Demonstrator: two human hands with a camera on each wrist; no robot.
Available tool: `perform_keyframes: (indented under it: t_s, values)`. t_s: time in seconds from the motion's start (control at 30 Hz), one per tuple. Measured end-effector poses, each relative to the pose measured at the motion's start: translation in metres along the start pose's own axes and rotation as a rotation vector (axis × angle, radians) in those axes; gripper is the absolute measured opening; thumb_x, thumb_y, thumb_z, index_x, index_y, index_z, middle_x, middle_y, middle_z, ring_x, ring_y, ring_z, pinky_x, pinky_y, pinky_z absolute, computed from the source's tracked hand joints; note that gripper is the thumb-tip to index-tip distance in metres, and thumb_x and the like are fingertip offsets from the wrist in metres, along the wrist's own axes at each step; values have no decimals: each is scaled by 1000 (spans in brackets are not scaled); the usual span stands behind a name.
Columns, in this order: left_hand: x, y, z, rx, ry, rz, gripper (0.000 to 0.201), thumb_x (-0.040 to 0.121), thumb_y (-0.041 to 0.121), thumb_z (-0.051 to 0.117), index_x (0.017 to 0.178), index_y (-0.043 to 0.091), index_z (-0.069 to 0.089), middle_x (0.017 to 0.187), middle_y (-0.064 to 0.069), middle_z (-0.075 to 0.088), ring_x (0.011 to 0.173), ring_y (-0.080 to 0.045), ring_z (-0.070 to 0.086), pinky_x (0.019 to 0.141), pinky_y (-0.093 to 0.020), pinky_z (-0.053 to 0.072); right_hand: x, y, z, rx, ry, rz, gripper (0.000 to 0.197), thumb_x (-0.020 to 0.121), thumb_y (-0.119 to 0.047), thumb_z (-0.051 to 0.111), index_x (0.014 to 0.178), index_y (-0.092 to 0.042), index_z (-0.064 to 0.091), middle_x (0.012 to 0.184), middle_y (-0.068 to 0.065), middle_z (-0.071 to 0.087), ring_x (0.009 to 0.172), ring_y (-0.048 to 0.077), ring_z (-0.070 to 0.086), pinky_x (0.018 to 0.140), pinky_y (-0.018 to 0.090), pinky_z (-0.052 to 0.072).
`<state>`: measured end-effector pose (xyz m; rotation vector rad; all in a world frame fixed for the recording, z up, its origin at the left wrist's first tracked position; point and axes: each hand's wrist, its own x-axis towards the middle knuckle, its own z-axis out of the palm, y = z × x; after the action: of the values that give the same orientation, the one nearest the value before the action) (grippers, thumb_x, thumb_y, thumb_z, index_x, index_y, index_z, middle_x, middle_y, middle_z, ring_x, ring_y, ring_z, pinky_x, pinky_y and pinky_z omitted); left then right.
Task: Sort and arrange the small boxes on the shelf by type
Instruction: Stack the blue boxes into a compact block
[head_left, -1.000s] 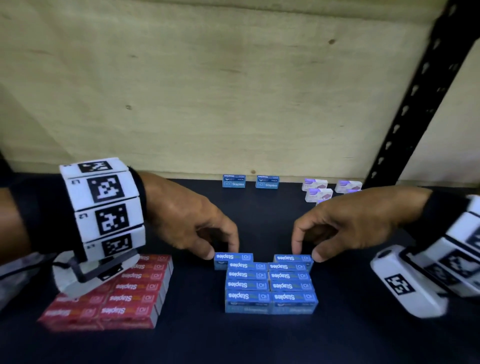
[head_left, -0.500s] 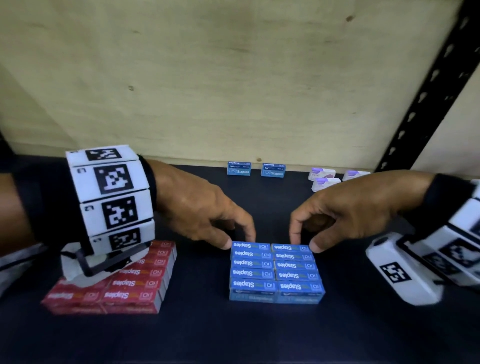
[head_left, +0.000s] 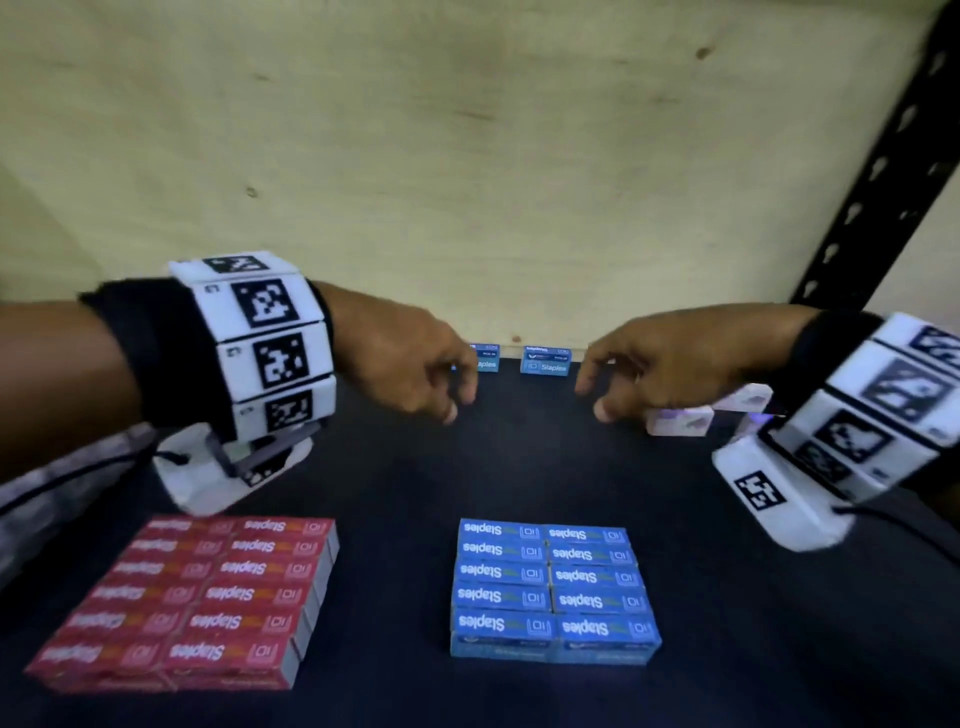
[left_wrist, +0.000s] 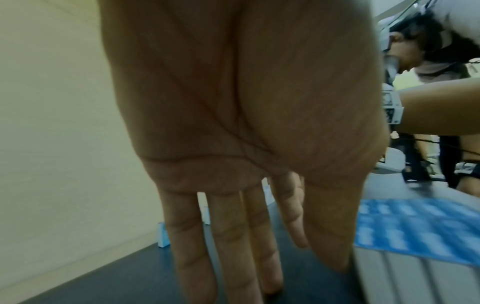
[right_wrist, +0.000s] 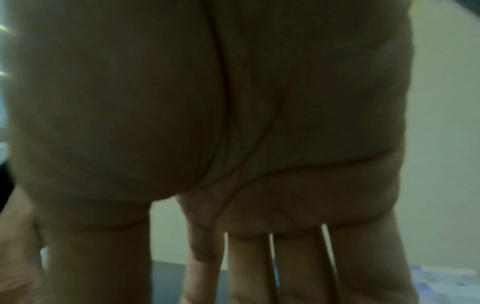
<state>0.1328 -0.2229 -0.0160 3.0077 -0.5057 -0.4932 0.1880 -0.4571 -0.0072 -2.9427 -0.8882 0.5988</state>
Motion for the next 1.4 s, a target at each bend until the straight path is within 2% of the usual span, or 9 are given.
perform_keyframes:
  t_s: [0.1, 0.23, 0.4, 0.57, 0.63, 0.77, 0.87, 1.0, 1.4]
  values:
    - [24, -14, -16, 91, 129, -65, 30, 94, 40, 58, 123, 32, 54, 107, 13, 64, 78, -2, 54, 68, -21, 39, 26, 1, -12, -150, 166, 64, 33, 92, -38, 65, 124, -29, 59, 103, -9, 66, 84, 12, 58, 74, 22, 42]
    - [55, -26, -25, 250, 128, -127, 48, 93, 42, 61, 136, 26, 45, 127, 4, 55, 106, -18, 53, 86, -30, 43, 56, 1, -21, -285, 134, 158, 48, 94, -36, 64, 138, -23, 49, 131, -2, 58, 102, 18, 51, 85, 28, 38]
    - [84, -30, -25, 285, 102, -143, 45, 89, 39, 68, 128, 23, 55, 120, 3, 59, 107, -18, 55, 82, -28, 41, 79, -1, -28, -323, 58, 168, 43, 92, -30, 68, 132, -19, 57, 118, -2, 57, 96, 17, 49, 82, 27, 38]
    - [94, -32, -28, 200, 83, -126, 21, 84, 23, 74, 104, 16, 70, 92, 5, 67, 84, -13, 59, 63, -21, 43, 93, 1, -28, -299, 44, 116, 27, 92, -23, 69, 116, -15, 60, 84, -8, 56, 66, 7, 49, 58, 21, 37]
    - [93, -31, -25, 219, 95, -141, 19, 86, 21, 72, 104, 15, 71, 94, 3, 67, 81, -14, 57, 56, -20, 39, 95, 1, -26, -320, 39, 106, 24, 91, -24, 69, 112, -16, 62, 85, -5, 59, 68, 11, 52, 63, 26, 42]
    - [82, -26, -22, 236, 73, -148, 20, 90, 22, 67, 109, 15, 69, 101, 2, 66, 83, -16, 57, 70, -24, 43, 87, 0, -24, -354, 25, 101, 25, 92, -26, 68, 113, -16, 64, 104, -1, 62, 90, 18, 54, 75, 28, 42]
    - [60, -16, -20, 226, 18, -107, 17, 92, 23, 64, 107, 21, 68, 97, 7, 65, 76, -9, 56, 66, -21, 43, 62, -3, -17, -319, -7, 70, 20, 93, -29, 66, 111, -19, 65, 100, -5, 63, 86, 14, 55, 65, 23, 40]
    - [24, 7, -8, 217, -61, -32, 13, 93, 24, 61, 105, 26, 67, 77, 18, 56, 67, 0, 51, 58, -16, 40, 15, -11, 2, -217, -99, -9, 17, 91, -35, 66, 106, -26, 66, 101, -9, 69, 90, 12, 61, 81, 28, 49]
    - [-38, 31, 17, 147, -165, 142, 19, 90, 43, 63, 107, 34, 61, 83, 21, 59, 72, 6, 56, 65, -13, 42, -52, 3, 34, -22, -196, -132, 14, 88, -47, 66, 100, -41, 60, 89, -16, 67, 84, 3, 62, 86, 32, 53]
